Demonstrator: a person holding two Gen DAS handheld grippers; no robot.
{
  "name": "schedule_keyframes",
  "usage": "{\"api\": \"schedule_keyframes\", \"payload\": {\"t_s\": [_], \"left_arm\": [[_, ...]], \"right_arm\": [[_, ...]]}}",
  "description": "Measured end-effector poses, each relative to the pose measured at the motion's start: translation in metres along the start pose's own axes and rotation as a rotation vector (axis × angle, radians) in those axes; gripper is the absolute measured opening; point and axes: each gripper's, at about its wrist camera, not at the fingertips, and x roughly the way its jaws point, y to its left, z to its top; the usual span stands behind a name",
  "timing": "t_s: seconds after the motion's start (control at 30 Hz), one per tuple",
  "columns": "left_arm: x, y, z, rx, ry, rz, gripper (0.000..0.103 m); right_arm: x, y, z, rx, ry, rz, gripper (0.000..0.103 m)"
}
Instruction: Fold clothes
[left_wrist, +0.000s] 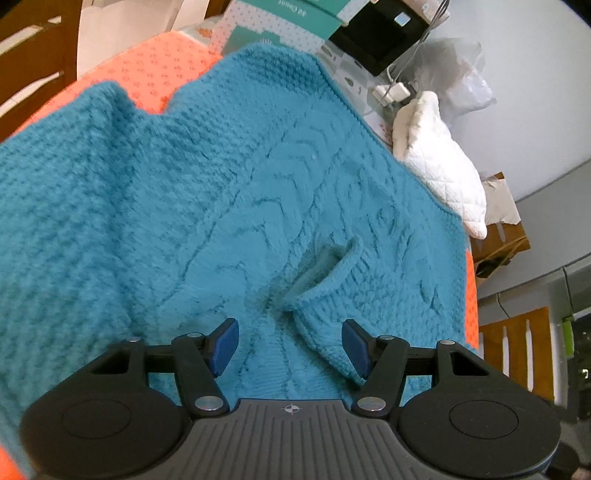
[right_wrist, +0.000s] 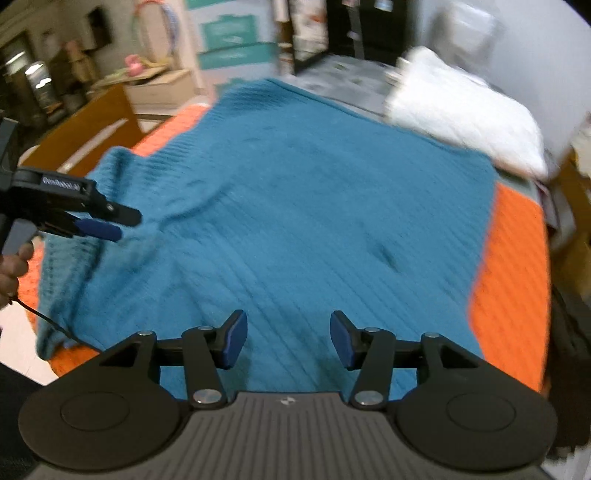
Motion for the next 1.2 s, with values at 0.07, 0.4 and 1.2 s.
{"api": "schedule_keyframes", "payload": {"t_s": [0.07, 0.4, 1.2], "left_arm": [[0.008, -0.002, 0.0, 0.002, 0.015, -0.01, 0.065], [0.048, -0.016, 0.002, 0.008, 0.065, -0.018, 0.063], [-0.025, -0.021, -0.038, 0.089, 0.093, 0.052, 0.012]], "right_arm": [[-0.007, -0.012, -0.016, 0.041, 0.01, -0.039, 0.06], [-0.036, -0.064, -0.103, 0.302, 0.051, -0.191, 0.068], [-0.056, -0.062, -0.142, 0.234, 0.076, -0.074, 0.019]]}}
